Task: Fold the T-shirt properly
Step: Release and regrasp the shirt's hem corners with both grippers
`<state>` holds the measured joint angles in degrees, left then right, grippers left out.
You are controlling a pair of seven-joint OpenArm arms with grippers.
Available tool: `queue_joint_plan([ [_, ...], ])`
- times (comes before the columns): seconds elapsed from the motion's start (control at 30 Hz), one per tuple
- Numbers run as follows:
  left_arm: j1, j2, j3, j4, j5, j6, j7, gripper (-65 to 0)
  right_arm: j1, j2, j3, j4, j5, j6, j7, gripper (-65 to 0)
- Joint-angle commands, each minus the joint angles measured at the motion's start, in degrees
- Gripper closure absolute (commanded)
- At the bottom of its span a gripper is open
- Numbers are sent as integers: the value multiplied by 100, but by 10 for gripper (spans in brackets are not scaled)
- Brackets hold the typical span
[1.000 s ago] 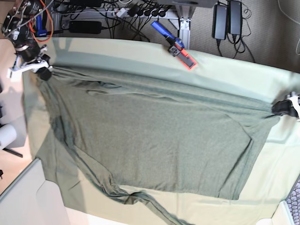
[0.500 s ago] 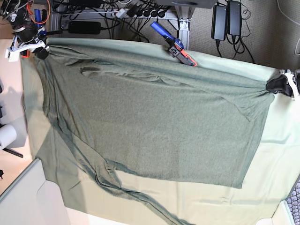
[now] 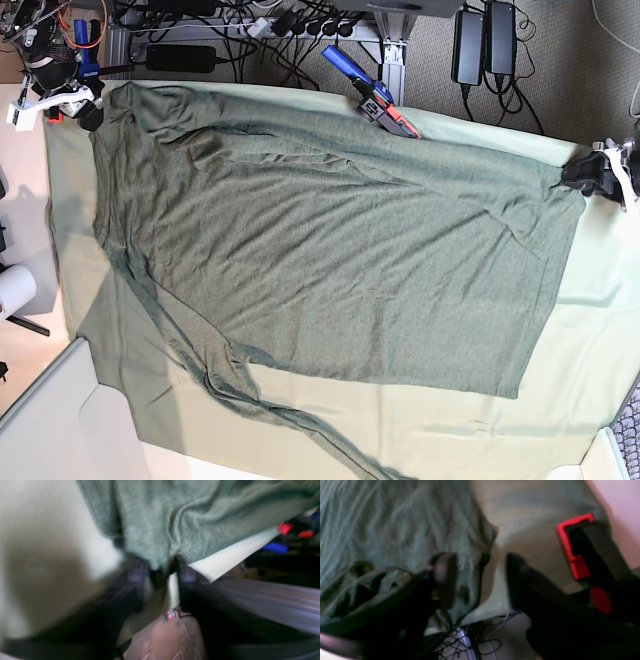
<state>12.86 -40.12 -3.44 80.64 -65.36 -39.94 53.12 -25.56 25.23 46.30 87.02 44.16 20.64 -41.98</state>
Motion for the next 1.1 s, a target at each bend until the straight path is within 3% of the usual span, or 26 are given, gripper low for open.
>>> queue_joint_plan([
  [0.0, -52, -122, -76, 79, -57, -6, -66, -324, 11, 127, 72, 90, 57, 81, 146, -345],
  [0.33, -66, -389, -278, 1126, -214, -6, 24, -326, 155, 129, 280, 164, 37, 79, 181, -345],
  [0.47, -210, -319, -782, 1528, 105, -6, -575, -327, 492, 129, 372, 164, 2, 79, 188, -345],
  [0.63, -1113, -170, -835, 1381, 601, -6, -798, -327, 1040, 129, 356, 164, -96, 81, 188, -345],
  [0.8, -2282, 216, -527, 354, 962, -6, -1051, -327, 1473, 127, 13, 146, -350, 81, 203, -345],
  [1.07, -4347, 1263, 168, -2817, 1670, 136, -2050, -326, 1506, 125, -837, 146, -837, 81, 358, -345],
])
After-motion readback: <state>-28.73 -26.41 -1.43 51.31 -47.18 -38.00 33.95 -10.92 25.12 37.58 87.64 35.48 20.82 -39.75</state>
